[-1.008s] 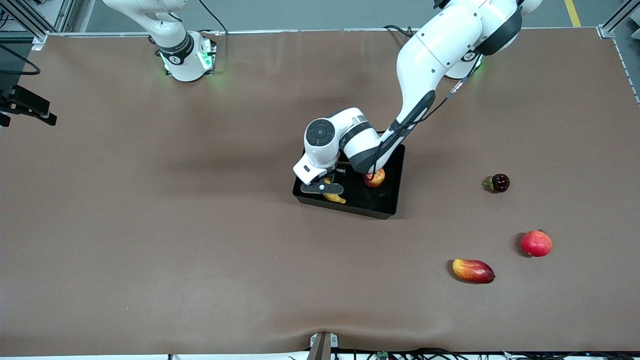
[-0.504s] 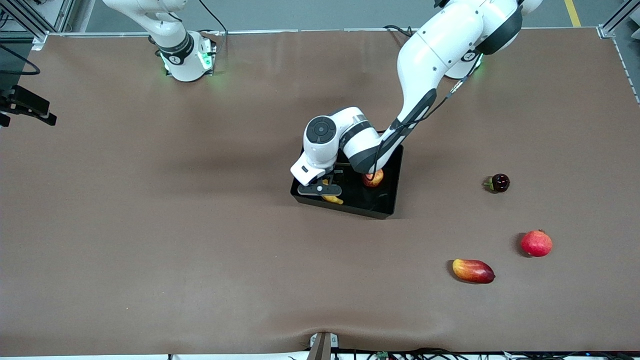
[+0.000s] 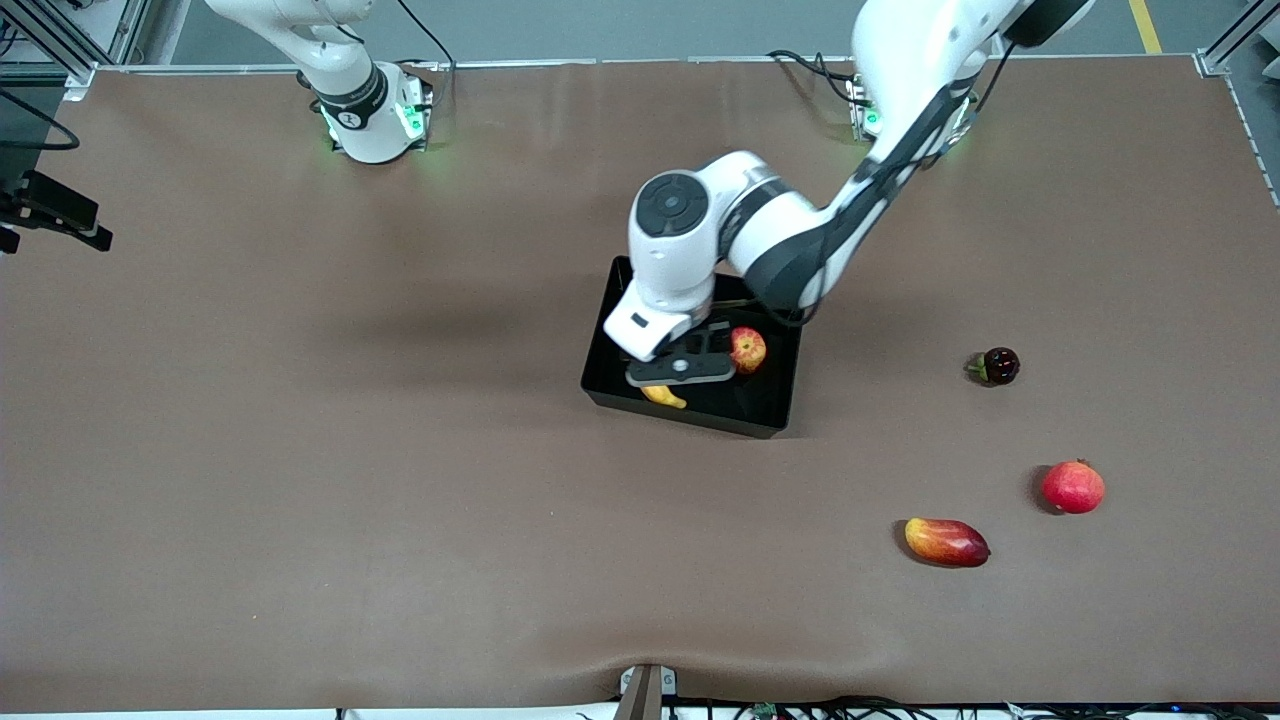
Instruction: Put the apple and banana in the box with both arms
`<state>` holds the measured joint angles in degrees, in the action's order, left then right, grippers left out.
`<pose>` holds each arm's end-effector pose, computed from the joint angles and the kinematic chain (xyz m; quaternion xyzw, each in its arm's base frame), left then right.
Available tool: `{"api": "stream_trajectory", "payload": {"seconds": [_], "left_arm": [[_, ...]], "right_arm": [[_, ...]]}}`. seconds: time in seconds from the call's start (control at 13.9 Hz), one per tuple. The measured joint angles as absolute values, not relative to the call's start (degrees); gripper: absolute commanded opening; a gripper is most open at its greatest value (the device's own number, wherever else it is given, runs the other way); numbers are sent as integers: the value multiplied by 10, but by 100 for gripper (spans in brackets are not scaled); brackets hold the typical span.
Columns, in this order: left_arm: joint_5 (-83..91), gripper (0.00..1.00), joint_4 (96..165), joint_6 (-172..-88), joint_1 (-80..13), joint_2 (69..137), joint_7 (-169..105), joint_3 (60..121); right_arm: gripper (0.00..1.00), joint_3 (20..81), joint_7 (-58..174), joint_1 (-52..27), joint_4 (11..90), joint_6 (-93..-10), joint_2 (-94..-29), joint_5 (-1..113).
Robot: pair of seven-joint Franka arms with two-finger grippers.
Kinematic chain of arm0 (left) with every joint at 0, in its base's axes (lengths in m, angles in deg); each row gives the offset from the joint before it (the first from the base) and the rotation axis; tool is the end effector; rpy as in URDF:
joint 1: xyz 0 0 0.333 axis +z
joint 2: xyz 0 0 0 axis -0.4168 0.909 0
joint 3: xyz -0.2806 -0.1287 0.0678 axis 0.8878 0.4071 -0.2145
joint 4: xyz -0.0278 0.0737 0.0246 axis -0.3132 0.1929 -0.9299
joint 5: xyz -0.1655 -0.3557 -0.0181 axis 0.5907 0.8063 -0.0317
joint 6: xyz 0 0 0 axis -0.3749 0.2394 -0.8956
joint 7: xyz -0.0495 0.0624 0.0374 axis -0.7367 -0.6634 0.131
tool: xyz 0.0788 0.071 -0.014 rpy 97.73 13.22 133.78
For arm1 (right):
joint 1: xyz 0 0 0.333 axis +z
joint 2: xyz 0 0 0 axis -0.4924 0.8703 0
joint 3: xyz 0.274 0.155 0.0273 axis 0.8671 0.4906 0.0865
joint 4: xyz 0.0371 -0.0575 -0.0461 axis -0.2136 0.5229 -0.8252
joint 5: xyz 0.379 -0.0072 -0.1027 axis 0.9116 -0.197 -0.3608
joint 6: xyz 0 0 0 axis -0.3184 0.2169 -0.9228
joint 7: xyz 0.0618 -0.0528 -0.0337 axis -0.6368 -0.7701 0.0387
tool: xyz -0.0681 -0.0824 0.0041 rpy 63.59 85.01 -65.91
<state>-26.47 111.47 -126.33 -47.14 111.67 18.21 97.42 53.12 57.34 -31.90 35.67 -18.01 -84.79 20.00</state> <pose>0.5401 -0.4681 0.3826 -0.9975 -0.0432 -0.0529 0.0202 0.5388 -0.0479 0.6571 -0.9997 -0.0043 0.0229 0.0068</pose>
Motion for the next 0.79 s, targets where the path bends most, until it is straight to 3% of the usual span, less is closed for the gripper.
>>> {"api": "stream_trajectory", "payload": {"seconds": [0.5, 0.79], "left_arm": [[-236, 100, 1115, -1094, -319, 981, 49, 973], [-152, 100, 1116, -1060, -193, 922, -59, 972]], "right_arm": [[100, 530, 573, -319, 357, -180, -848, 200], [100, 530, 573, -320, 357, -180, -848, 200]]}}
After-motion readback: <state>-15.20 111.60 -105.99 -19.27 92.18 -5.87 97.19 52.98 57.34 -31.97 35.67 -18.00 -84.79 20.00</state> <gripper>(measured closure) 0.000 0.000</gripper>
